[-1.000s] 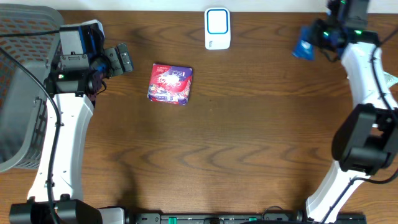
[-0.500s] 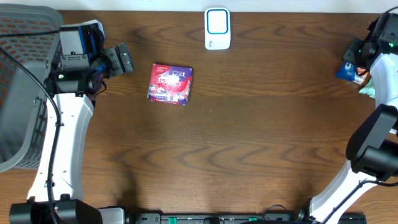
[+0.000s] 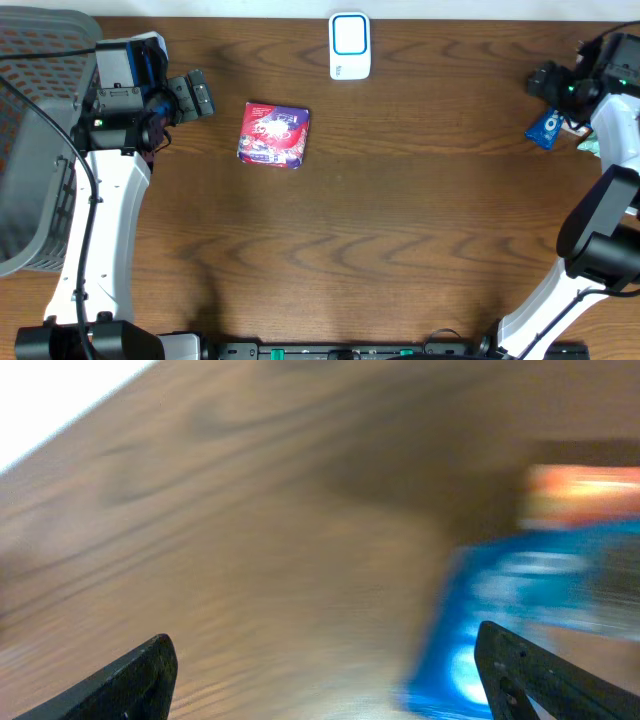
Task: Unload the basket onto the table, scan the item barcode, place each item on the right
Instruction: 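Carry the Oreo pack to the right edge and drop it, then move the right gripper to the purple liners pack and grasp it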
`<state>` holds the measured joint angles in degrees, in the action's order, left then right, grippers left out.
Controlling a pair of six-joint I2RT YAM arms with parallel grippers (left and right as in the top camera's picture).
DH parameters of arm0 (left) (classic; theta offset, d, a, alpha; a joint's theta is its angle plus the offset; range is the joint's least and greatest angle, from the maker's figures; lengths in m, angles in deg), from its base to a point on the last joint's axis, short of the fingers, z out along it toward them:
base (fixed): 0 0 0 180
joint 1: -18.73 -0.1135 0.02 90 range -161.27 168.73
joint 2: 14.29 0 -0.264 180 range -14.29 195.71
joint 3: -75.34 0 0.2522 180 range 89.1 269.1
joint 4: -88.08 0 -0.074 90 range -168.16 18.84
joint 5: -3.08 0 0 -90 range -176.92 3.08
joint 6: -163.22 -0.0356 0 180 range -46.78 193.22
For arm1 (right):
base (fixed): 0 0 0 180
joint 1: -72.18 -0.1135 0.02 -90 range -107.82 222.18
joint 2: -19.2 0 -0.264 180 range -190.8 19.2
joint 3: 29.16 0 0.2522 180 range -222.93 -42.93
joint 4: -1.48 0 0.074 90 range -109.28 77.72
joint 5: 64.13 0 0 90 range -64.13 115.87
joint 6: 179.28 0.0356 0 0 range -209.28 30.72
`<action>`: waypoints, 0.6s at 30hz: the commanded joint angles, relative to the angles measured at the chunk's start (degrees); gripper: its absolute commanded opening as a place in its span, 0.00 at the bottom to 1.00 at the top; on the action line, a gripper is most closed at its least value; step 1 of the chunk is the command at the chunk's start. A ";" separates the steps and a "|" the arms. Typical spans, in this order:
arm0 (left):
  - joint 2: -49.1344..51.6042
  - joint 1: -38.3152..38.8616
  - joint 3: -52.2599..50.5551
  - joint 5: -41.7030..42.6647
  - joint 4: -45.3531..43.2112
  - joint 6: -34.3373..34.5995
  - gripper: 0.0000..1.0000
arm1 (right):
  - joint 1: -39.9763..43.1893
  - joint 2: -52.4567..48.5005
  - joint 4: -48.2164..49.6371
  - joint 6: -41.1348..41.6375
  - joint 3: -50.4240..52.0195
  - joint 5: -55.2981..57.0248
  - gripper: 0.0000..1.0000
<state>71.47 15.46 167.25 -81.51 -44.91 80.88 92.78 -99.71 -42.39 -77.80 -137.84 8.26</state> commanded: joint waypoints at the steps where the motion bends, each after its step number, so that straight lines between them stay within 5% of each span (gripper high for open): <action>1: 0.42 -0.09 -0.13 -0.55 0.17 -0.15 0.98 | -3.06 -0.31 0.39 0.70 0.17 -18.45 0.92; 4: 0.42 -0.09 -0.15 -0.55 0.17 -0.15 0.98 | -6.25 -0.31 -0.92 0.68 0.20 -23.63 0.99; 18: 0.42 -0.09 -0.15 -0.55 0.17 -0.15 0.98 | -32.15 -0.37 -1.95 6.14 2.91 -15.87 0.99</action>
<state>71.47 15.46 167.25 -81.51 -44.91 80.88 64.28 -99.71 -44.40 -75.57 -135.57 -8.87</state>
